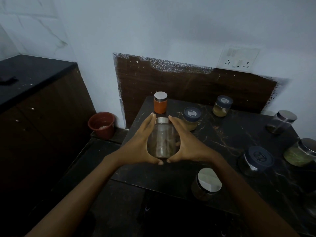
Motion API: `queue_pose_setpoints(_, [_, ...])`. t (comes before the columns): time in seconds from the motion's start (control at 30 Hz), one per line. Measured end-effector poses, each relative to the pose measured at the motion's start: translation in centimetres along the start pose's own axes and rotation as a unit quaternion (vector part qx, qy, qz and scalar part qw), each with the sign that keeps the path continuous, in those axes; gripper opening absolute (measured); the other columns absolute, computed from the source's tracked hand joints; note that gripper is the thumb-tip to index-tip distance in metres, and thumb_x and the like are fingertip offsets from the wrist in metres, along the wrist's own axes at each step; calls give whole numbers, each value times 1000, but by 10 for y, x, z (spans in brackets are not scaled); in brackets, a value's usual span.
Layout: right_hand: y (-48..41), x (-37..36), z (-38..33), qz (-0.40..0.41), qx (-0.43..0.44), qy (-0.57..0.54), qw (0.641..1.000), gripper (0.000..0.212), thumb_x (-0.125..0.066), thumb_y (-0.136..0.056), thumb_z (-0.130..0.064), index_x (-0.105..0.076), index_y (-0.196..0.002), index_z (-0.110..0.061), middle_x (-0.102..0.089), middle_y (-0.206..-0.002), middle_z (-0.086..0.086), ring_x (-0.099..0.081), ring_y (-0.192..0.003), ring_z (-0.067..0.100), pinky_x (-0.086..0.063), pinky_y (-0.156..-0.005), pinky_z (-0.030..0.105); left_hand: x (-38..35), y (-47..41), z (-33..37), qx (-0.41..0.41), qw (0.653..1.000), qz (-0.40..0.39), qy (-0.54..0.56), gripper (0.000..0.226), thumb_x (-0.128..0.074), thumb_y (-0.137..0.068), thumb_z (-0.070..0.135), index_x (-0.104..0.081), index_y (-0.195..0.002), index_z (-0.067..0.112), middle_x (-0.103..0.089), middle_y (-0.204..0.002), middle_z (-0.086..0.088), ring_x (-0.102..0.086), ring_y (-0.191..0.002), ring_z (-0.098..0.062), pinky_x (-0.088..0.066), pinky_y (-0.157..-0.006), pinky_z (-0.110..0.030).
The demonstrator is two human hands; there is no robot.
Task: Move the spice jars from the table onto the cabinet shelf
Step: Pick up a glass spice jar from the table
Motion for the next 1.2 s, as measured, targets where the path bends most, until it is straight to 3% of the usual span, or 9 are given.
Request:
queue_pose_setpoints(0.1, [0,2,-6,11,14,22,1000,130,-86,-59,-24,10,-145,-31,10,-151,-15,-8,-138,10,-25,-109,29,1,-3,6,-8,1000,19,-19,132,-73,-53,61,16,-146,27,11,-150,17,-3,-133,6,-20,-108,-17])
queue_pose_setpoints(0.2, [1,7,-2,-18,10,3,1000,136,-87,-58,-25,18,-144,-36,16,-150,-20,-4,-137,6,-27,-111,34,4,-1,3,0,999,38,22,131,-78,-53,55,8,-148,28,2,-146,22,-10,-131,7,-21,-102,-8])
queue_pose_setpoints(0.37, [7,9,6,-52,-22,-65,996,136,-87,-58,-18,18,-141,-45,9,-154,-15,-17,-141,17,-33,-111,39,4,3,0,26,994,31,105,130,-83,-52,50,5,-147,38,-2,-150,25,-16,-140,-6,-31,-113,-39])
queue_pose_setpoints(0.53, [5,10,-2,6,5,9,1000,131,-87,-59,-21,11,-146,-32,5,-151,-14,-12,-134,7,-24,-102,21,-1,-4,9,5,1000,1,26,133,-78,-55,54,21,-142,35,21,-146,28,10,-132,19,-13,-107,-7])
queue_pose_setpoints(0.67, [4,13,-5,7,8,-17,1000,133,-87,-59,-21,14,-145,-34,12,-150,-20,-8,-128,0,-22,-102,20,8,-7,15,-7,999,39,21,127,-76,-55,55,9,-146,32,4,-146,23,-10,-137,-2,-29,-113,-33])
queue_pose_setpoints(0.77, [6,20,0,-29,1,-49,998,135,-86,-58,-19,16,-143,-42,13,-153,-16,-19,-136,12,-36,-106,31,12,-3,15,1,997,53,47,122,-76,-52,56,8,-141,43,1,-140,33,-11,-136,1,-24,-111,-24])
queue_pose_setpoints(0.87, [7,21,3,-50,-10,-89,995,133,-87,-57,-14,9,-143,-46,2,-155,-10,-44,-123,16,-51,-93,34,8,0,10,17,998,44,50,125,-76,-51,58,11,-139,45,7,-144,31,-6,-140,-4,-21,-114,-29])
queue_pose_setpoints(1.03, [2,21,-3,6,14,-27,1000,128,-87,-57,-17,2,-147,-31,0,-151,-11,-26,-134,16,-41,-102,32,3,-4,10,11,1000,22,13,134,-79,-53,57,26,-136,49,22,-141,35,4,-143,-11,-26,-114,-46])
queue_pose_setpoints(1.2, [-1,21,-9,8,29,-7,1000,128,-86,-59,-20,7,-146,-33,6,-153,-11,-12,-139,15,-28,-109,31,15,-7,18,-1,998,63,-18,125,-74,-53,58,13,-141,41,-3,-141,22,-16,-135,-10,-35,-110,-42])
Point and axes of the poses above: each hand's wrist, its own y-axis away from the middle knuckle, its own x-axis out of the back of the hand, z = x × y, the point moved 7 cm from there along -y, towards the middle knuckle
